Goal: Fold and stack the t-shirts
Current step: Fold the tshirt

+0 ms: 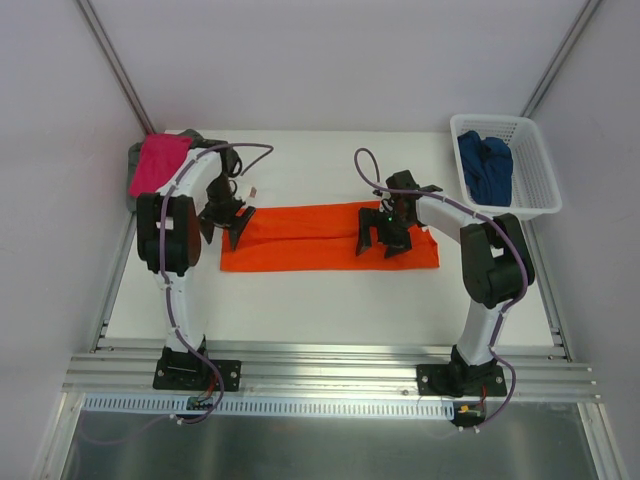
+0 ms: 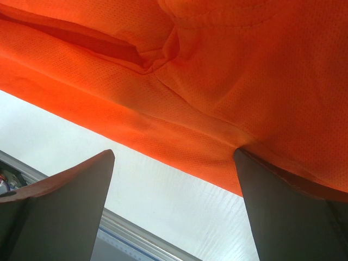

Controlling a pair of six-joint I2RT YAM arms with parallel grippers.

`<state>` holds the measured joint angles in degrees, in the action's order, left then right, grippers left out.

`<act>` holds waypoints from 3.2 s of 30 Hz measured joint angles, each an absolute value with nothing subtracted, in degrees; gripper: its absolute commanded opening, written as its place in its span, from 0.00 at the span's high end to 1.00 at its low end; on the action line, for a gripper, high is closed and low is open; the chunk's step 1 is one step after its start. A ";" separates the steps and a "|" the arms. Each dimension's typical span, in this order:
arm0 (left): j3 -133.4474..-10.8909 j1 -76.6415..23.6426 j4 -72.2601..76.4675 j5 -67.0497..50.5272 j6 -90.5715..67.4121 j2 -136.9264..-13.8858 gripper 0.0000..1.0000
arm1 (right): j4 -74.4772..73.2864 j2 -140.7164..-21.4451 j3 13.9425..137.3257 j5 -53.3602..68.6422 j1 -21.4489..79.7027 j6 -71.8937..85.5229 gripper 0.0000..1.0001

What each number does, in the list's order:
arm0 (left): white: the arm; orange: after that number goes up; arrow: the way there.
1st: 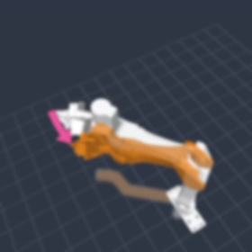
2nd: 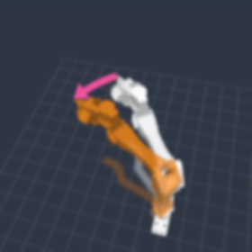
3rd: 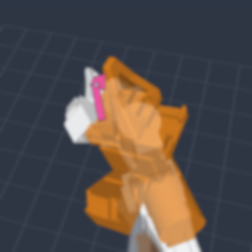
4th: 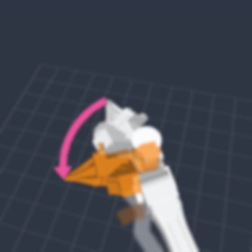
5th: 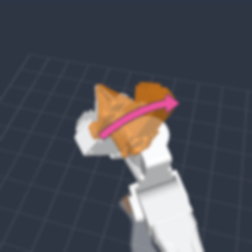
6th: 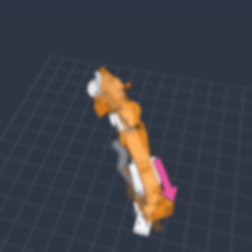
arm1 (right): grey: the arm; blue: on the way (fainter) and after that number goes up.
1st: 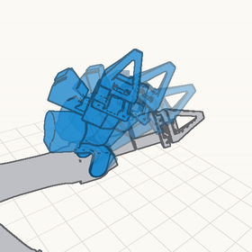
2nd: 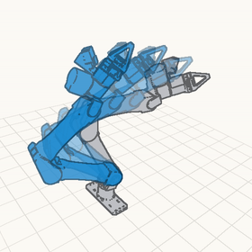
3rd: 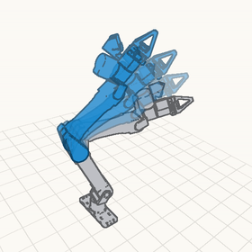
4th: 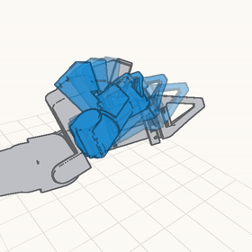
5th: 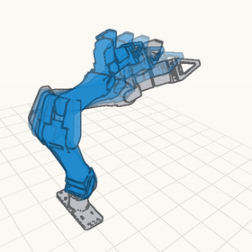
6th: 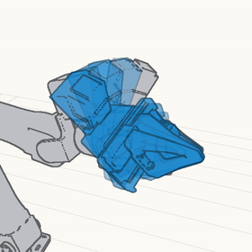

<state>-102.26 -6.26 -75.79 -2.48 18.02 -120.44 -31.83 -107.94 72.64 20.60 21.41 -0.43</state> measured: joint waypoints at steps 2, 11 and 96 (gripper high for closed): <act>-99.15 -6.26 -75.59 -5.69 17.96 -120.42 0.32 | -31.83 -107.94 72.64 20.58 21.41 -0.38 0.00; -93.62 -6.26 -75.81 -14.66 17.37 -122.48 0.34 | -31.77 -107.92 72.55 20.58 21.43 -0.30 0.00; -116.77 -1.78 -76.34 -15.99 15.05 -137.05 0.30 | -37.01 -105.82 67.96 24.29 25.39 -1.17 0.00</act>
<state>-116.77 -1.78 -76.34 -15.99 15.05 -137.05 -37.01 -105.82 67.96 24.29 25.39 -1.17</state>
